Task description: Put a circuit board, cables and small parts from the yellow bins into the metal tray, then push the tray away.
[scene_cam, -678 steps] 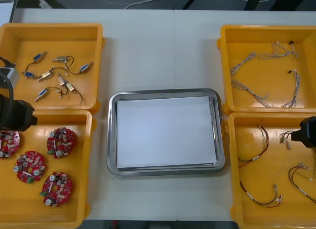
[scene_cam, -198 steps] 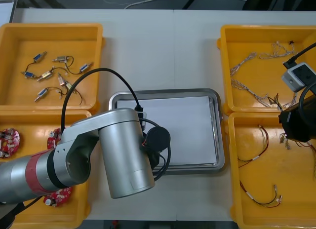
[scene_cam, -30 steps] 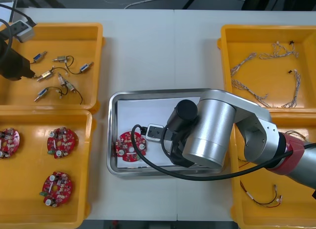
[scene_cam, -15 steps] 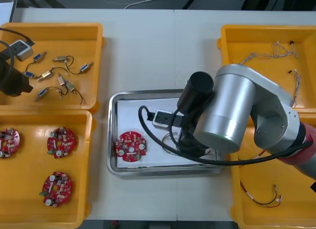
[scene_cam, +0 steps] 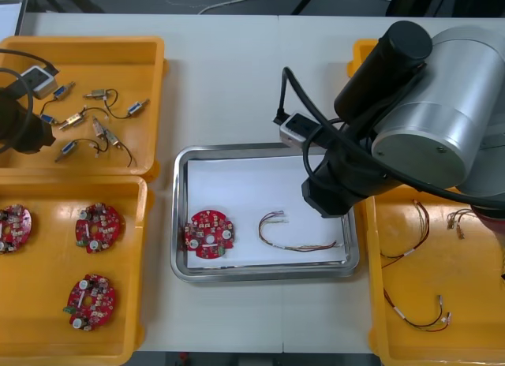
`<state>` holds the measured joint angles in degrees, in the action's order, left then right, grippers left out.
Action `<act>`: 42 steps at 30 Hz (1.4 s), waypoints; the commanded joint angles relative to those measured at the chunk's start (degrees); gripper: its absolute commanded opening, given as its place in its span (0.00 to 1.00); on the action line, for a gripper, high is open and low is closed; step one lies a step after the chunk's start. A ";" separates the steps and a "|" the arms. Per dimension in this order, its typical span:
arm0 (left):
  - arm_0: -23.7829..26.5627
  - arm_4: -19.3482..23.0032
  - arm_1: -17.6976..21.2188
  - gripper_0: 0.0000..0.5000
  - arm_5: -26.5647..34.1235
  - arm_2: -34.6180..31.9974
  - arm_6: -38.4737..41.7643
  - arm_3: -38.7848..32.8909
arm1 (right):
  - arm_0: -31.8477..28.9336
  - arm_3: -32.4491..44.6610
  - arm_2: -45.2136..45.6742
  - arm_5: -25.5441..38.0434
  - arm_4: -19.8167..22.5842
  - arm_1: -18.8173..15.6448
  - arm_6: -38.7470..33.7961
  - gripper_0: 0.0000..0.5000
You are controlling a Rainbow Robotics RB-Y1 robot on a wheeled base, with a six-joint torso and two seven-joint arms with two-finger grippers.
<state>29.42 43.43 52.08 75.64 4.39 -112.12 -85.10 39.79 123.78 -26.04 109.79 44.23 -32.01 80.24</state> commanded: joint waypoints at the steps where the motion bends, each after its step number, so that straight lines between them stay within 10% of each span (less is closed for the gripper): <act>1: 0.90 -1.06 -1.81 1.00 -0.93 0.26 -7.85 0.55 | -2.35 3.84 5.39 0.21 1.30 -1.74 -5.97 1.00; 24: 2.40 -1.50 -5.15 1.00 -5.77 4.39 -8.82 5.29 | -3.58 -1.88 25.87 0.21 4.55 -6.31 -26.54 1.00; 38: 4.16 -2.47 -6.90 1.00 -6.47 4.57 -9.61 8.37 | -3.40 -8.64 32.11 0.21 1.12 -8.85 -26.45 1.00; 41: 4.16 -2.29 -6.90 0.77 -6.47 4.57 -9.61 8.37 | -3.40 -9.79 32.90 0.21 0.15 -8.94 -25.75 1.00; 42: 4.16 -2.21 -6.90 0.38 -6.47 4.57 -9.61 8.46 | -3.40 -10.75 33.51 0.21 -0.46 -9.29 -25.13 1.00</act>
<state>31.62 41.64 45.97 69.85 8.23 -112.20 -76.74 36.43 113.98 4.73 109.81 45.01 -38.87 54.49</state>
